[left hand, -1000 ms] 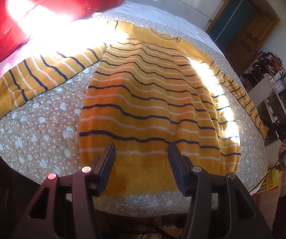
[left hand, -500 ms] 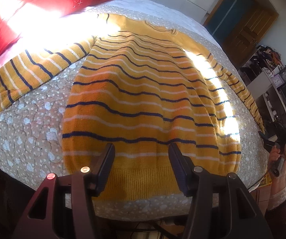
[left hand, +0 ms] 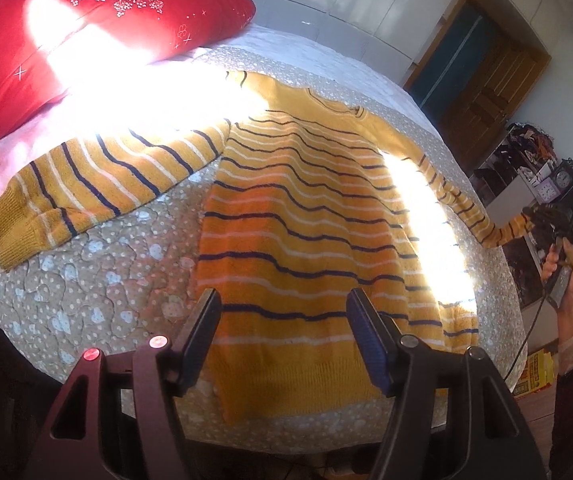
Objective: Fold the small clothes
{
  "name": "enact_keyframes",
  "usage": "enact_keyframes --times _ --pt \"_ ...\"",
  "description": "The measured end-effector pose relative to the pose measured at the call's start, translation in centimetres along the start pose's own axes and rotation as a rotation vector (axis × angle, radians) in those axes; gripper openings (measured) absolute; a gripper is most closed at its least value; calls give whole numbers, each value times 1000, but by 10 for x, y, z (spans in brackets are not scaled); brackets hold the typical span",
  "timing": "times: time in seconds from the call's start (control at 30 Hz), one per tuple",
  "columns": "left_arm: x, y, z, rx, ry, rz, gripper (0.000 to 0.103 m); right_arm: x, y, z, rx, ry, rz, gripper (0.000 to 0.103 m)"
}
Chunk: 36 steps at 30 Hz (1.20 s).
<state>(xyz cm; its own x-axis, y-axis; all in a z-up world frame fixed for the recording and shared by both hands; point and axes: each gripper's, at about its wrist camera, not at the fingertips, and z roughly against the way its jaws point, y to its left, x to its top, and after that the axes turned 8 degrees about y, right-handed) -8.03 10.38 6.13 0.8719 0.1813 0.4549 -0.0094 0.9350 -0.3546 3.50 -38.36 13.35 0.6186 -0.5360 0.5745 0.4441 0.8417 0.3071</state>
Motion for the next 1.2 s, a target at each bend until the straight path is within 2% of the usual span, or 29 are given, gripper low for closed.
enact_keyframes --times 0.1,0.17,0.3,0.43,0.53,0.67,0.83,0.97,1.07,1.13,1.2 --pt "0 18 7 6 -29 19 65 11 90 -8 80 24 144 6" --pt "-1 34 11 21 -45 40 65 5 151 -18 126 55 234 6" --pt "-8 69 18 29 -55 115 66 -25 258 -57 203 148 367 5" --pt "-16 98 25 48 -72 171 66 -69 325 -106 234 266 439 5" --pt "-21 117 28 55 -79 209 66 -99 349 -148 227 353 467 5" --pt "-27 134 31 58 -87 250 66 -130 367 -176 194 400 519 5" --pt "-31 150 33 59 -98 278 67 -157 406 -178 175 401 655 6" --pt "-34 158 29 48 -90 308 67 -177 431 -185 125 390 740 10" --pt "-37 161 32 51 -95 313 67 -188 442 -187 133 399 758 15" --pt "-37 163 33 55 -99 314 67 -196 448 -186 149 409 775 27" --pt "-37 166 33 54 -101 322 67 -206 453 -187 173 433 800 27"
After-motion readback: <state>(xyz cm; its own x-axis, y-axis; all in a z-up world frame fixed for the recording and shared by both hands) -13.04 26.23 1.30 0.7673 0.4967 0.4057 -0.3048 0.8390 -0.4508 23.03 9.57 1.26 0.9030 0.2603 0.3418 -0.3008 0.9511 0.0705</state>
